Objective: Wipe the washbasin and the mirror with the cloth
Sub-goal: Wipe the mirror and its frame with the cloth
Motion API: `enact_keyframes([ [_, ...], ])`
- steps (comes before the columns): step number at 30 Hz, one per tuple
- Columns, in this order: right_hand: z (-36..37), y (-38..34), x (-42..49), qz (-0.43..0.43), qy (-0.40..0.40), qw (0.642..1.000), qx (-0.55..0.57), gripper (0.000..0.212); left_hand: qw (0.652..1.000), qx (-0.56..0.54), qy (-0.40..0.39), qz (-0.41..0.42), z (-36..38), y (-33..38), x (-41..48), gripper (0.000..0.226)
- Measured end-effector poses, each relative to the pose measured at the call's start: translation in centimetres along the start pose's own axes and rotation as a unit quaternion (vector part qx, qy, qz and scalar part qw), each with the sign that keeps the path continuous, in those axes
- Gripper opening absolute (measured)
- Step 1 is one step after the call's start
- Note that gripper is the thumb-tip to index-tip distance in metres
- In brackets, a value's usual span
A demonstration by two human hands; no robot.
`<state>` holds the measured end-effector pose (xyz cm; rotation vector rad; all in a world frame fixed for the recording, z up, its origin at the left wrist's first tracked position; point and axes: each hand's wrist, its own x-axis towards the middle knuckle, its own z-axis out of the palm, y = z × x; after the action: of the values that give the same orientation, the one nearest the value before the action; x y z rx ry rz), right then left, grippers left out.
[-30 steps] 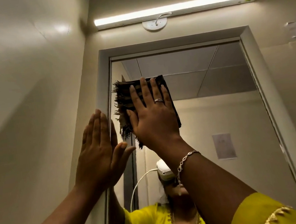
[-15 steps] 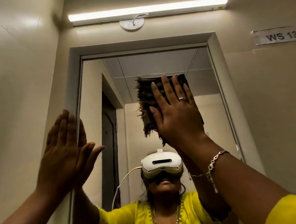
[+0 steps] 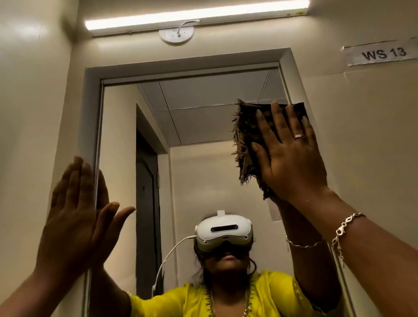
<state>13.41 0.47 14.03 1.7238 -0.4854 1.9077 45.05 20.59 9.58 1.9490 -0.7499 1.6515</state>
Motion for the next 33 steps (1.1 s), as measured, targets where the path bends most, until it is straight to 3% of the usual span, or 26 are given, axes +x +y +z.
enact_keyframes([
  [8,0.3,-2.7,-1.2,0.072,0.013,0.997,-0.004,0.062,0.977,-0.155,0.110,0.092,-7.4,3.4,-2.3,0.088],
  [13,0.9,-6.4,-1.7,0.075,0.018,0.997,0.000,0.060,0.979,-0.165,0.083,0.089,-7.8,3.7,-2.6,0.091],
  [18,1.7,-11.6,-1.6,0.060,0.019,0.998,0.013,0.060,0.976,-0.167,0.104,0.092,-7.7,3.6,-2.7,0.089],
  [29,2.9,-20.8,-0.4,0.041,-0.030,0.999,0.014,0.061,0.945,-0.291,0.121,0.089,-8.4,3.9,-3.0,0.087],
  [33,3.2,-22.6,0.1,-0.022,-0.057,0.998,0.022,0.061,0.943,-0.296,0.124,0.088,-7.7,3.4,-2.8,0.078],
])
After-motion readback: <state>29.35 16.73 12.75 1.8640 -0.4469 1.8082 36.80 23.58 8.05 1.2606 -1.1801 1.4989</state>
